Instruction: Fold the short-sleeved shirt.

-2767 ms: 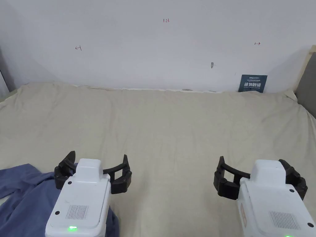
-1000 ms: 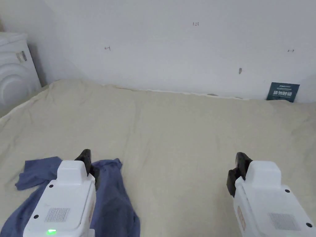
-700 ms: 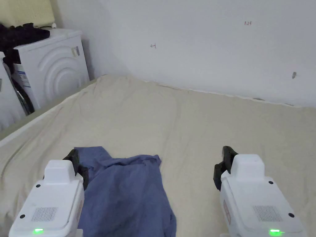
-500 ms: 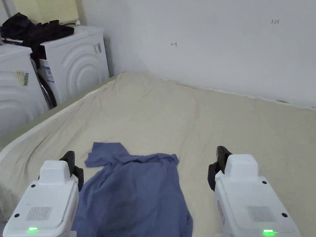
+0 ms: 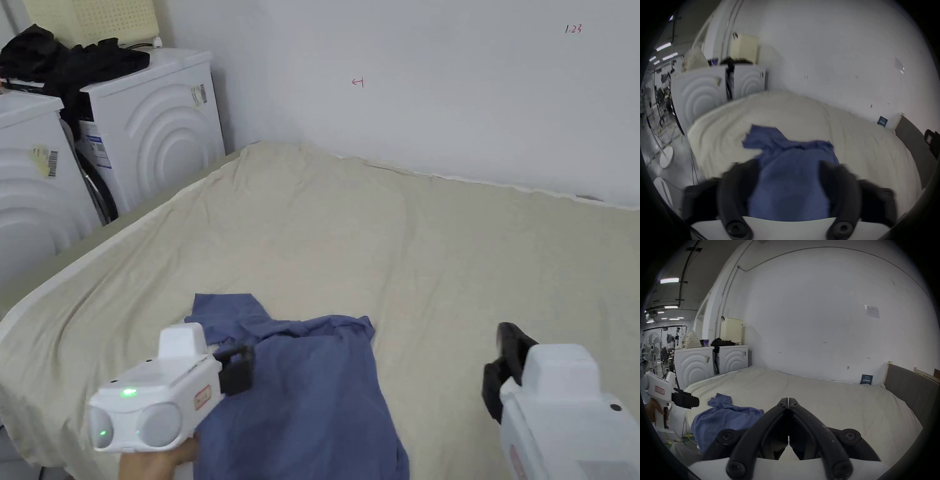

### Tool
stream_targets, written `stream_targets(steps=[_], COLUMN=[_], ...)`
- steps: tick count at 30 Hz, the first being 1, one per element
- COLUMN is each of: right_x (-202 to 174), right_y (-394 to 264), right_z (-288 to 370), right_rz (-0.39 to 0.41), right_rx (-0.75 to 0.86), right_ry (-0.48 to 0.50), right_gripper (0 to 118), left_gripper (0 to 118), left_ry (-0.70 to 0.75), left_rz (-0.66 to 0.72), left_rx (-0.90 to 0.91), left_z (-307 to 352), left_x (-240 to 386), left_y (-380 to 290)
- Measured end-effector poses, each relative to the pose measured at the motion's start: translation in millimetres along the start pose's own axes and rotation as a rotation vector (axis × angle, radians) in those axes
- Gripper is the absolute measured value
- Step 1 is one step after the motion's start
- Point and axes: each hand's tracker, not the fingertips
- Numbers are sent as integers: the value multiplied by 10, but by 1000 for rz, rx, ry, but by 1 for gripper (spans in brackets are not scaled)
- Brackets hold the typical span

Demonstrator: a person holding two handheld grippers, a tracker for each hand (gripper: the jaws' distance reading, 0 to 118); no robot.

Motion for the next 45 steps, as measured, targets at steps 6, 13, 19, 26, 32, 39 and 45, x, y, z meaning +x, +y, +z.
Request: stream_targets(steps=[6,13,19,26,32,39,45], right_x=[402,782,957,1124,1328,1590,1825], right_y=[-147,-322,-405,-350,-286,-214,-145], right_z=[-68,-147,-104,141,428,805,1124], right_rz=[2,-5,-26,-53,-80,-90,-97], right_rx=[-57,-125,-150,-122,-78,-28,14], right_ry=[-91,-182,-208,-214,-232,-283,-359], right_gripper=[1,1,1,1,1,1,1], left_gripper=[115,82,2,2,2,2,2], left_ry=[20,65,23,-70,-217,-462,-608], left_rz=[-54,-64,-97,28,-131,-215,-365], left_rx=[-188,-371,-355,-225,-17,169,186], left_z=[-807,-1524,-1462,-921,-132,596,852], left_x=[402,674,772,790,1214,2119,3123], left_y=[-78,-330,-428,-32,581,1226,1336])
